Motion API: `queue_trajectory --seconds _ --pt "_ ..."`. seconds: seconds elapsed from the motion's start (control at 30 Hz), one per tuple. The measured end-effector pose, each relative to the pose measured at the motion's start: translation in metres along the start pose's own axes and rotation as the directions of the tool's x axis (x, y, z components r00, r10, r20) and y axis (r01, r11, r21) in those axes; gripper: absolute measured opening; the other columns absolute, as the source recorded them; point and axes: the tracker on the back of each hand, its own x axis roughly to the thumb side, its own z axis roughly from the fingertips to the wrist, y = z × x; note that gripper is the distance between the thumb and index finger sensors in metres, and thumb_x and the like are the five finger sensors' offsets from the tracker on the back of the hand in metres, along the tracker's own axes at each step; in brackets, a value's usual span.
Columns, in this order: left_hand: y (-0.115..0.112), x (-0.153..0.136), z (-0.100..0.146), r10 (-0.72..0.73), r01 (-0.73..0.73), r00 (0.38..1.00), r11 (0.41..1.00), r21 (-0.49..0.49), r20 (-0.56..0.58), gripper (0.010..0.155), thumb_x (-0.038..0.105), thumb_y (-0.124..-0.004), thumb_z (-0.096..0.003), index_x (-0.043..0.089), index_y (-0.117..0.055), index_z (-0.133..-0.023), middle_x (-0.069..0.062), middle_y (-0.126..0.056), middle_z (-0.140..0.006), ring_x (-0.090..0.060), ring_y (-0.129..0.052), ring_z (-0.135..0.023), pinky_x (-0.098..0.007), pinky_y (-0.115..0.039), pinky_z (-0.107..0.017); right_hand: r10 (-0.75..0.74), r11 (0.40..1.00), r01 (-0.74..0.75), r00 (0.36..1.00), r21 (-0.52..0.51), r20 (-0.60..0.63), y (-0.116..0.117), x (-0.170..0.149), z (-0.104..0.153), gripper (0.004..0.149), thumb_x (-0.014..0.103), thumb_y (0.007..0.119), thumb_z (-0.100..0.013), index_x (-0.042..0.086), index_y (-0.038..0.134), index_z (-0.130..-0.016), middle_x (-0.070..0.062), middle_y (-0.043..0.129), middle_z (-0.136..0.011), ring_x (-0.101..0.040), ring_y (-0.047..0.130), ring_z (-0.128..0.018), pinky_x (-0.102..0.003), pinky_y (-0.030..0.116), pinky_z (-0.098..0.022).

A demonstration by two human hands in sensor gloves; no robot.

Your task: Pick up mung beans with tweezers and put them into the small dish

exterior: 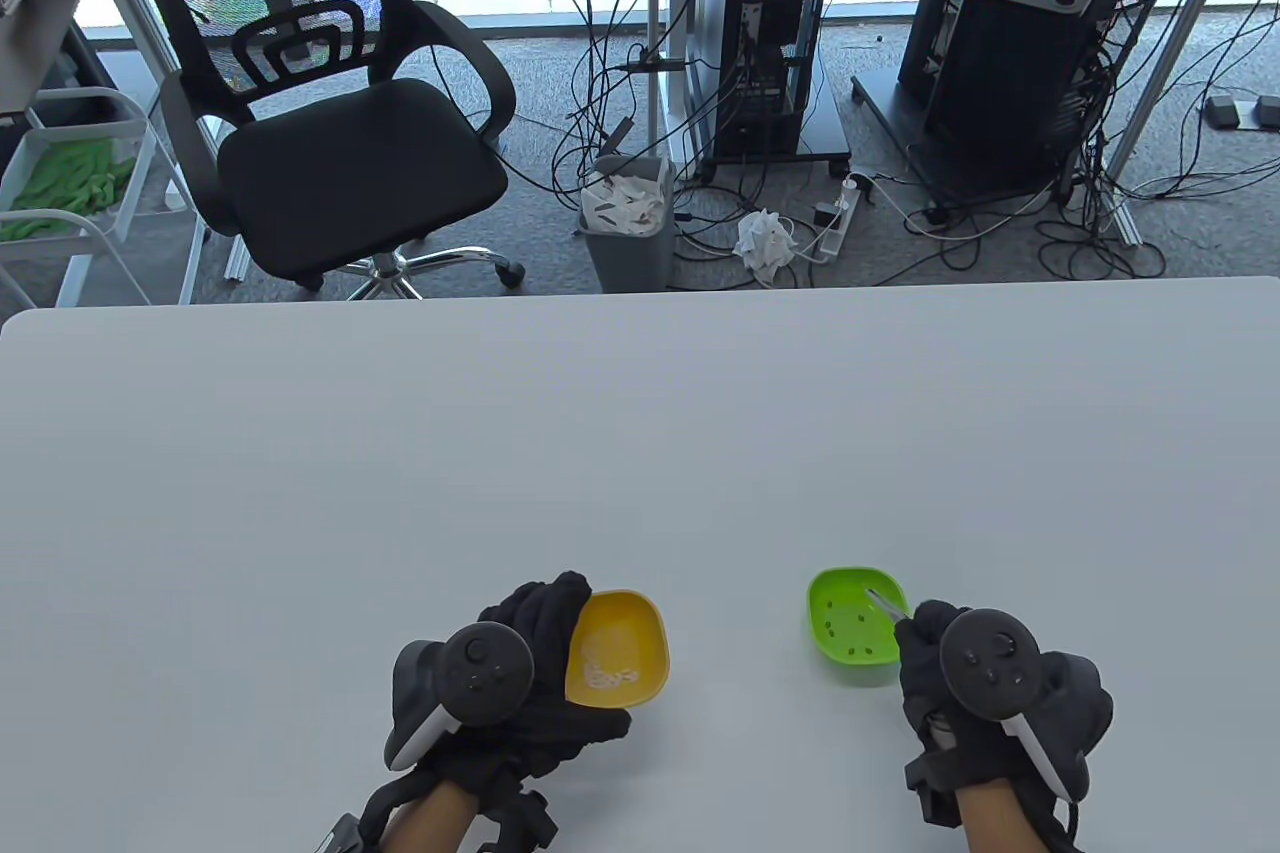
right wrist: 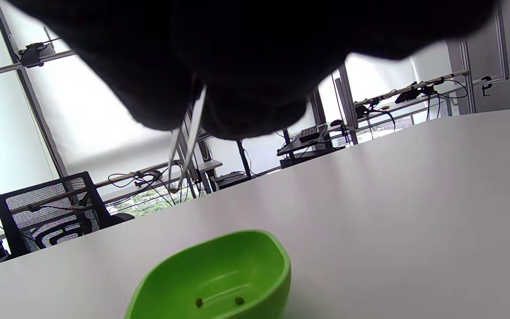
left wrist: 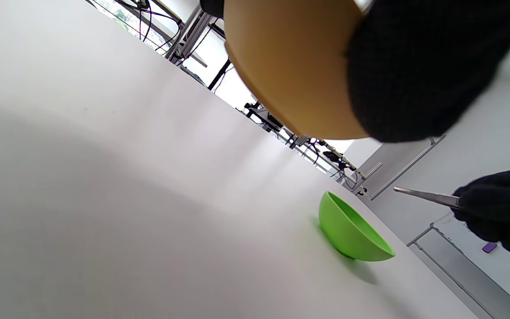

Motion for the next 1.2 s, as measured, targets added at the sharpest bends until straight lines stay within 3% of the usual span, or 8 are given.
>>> queue_trajectory --seconds 0.9,1.2 --pt "-0.004 -0.003 0.000 0.069 -0.067 0.996 0.997 -0.029 0.055 0.121 0.059 -0.100 -0.0311 0.021 -0.021 -0.115 -0.005 -0.033 -0.120 -0.044 -0.025 -0.114 -0.067 -0.017 -0.077 -0.021 0.999 0.021 1.000 0.043 -0.009 0.019 -0.009 0.001 0.037 0.033 0.087 -0.047 0.006 0.096 -0.070 -0.015 0.097 -0.052 -0.008 0.092 -0.024 -0.029 0.086 -0.016" --pt "-0.001 -0.014 -0.044 0.001 -0.006 0.999 0.991 -0.130 -0.039 0.121 0.058 -0.101 -0.0316 0.023 -0.020 -0.115 -0.004 -0.032 -0.121 -0.044 -0.021 -0.114 -0.065 -0.014 -0.078 -0.061 0.998 0.061 0.998 0.032 -0.005 0.018 -0.007 0.007 0.037 0.033 0.086 -0.047 0.006 0.095 -0.071 -0.015 0.097 -0.052 -0.008 0.092 -0.024 -0.029 0.086 -0.017"
